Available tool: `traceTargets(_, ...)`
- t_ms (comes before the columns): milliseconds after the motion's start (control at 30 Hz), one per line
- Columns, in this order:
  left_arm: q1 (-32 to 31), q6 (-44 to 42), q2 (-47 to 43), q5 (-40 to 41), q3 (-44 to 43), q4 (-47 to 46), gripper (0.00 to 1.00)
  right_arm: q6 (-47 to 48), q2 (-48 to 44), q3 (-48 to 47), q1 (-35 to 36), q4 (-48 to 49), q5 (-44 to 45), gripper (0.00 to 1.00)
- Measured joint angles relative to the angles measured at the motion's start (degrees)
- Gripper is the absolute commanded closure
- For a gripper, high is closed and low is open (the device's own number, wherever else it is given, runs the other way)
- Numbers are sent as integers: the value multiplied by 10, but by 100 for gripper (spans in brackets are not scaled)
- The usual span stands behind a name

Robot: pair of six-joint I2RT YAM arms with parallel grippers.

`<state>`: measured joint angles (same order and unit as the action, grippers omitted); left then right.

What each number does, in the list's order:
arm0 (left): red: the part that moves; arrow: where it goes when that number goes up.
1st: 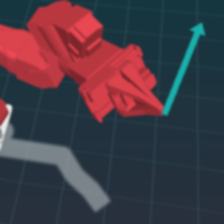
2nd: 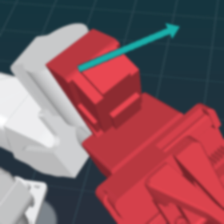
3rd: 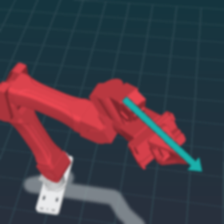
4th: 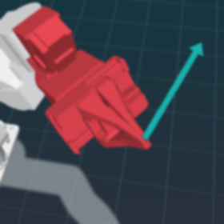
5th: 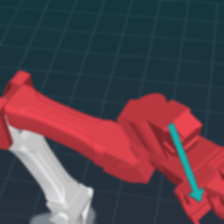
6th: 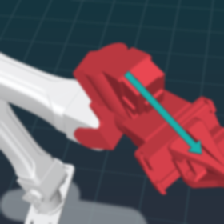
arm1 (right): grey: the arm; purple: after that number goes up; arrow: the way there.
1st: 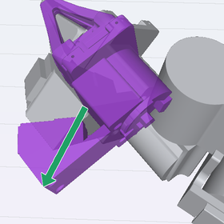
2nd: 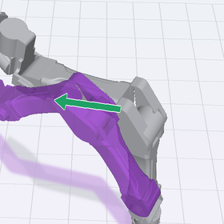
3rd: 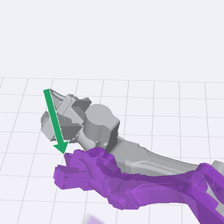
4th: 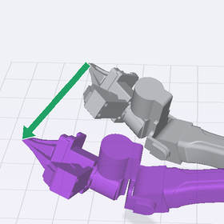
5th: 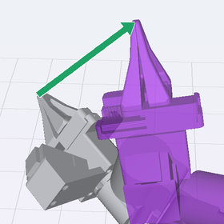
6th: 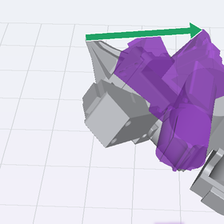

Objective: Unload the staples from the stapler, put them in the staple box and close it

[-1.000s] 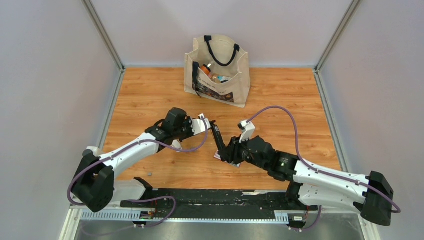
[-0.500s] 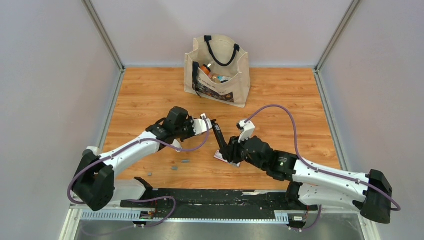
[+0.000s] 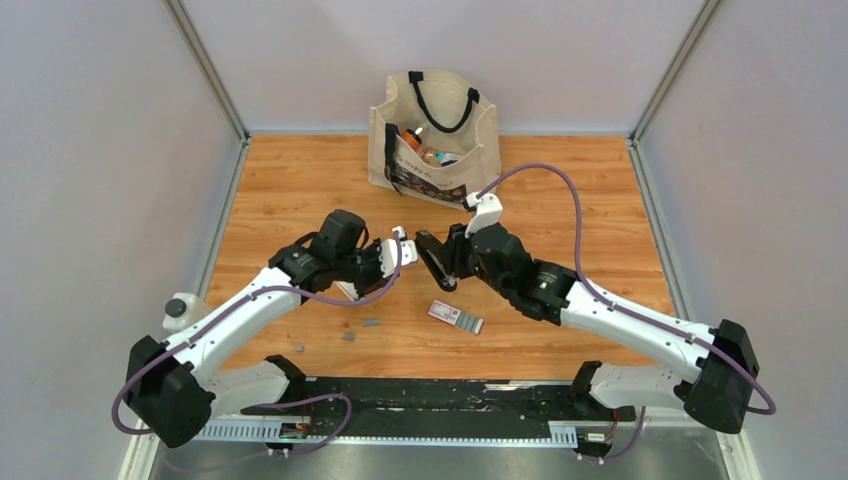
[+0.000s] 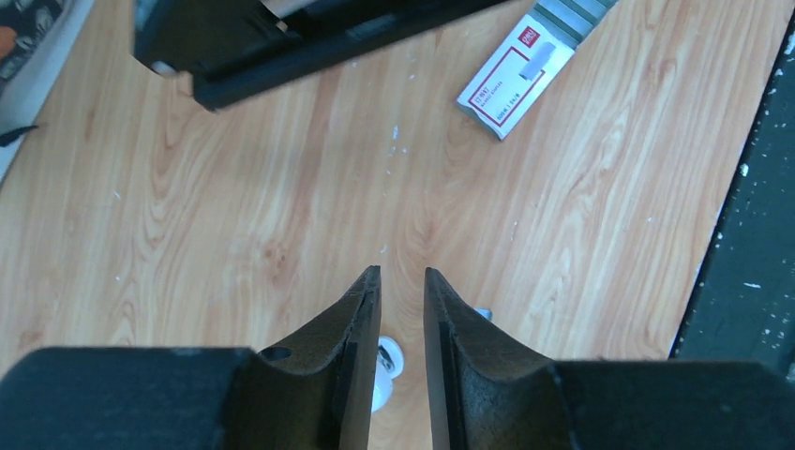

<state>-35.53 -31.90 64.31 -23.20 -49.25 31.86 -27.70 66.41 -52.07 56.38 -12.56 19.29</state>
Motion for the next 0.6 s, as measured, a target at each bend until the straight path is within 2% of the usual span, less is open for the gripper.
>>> traceTargets(100, 0, 5, 0, 3, -8, 24, 66, 18, 13, -13, -15, 0, 0, 100)
traceTargets(200, 0, 4, 0, 11, -23, 52, 61, 41, 30, -21, -28, 2, -1, 100)
traceTargets(233, 0, 1, 0, 13, -26, 61, 54, 49, 37, -21, -31, 5, -1, 100)
traceTargets(333, 0, -17, 0, 13, -29, 90, 44, 80, 66, -22, -43, 22, -5, 100)
traceTargets(600, -20, -65, 1, 33, -6, 160, 41, 173, 205, -50, -51, 108, -19, 100)
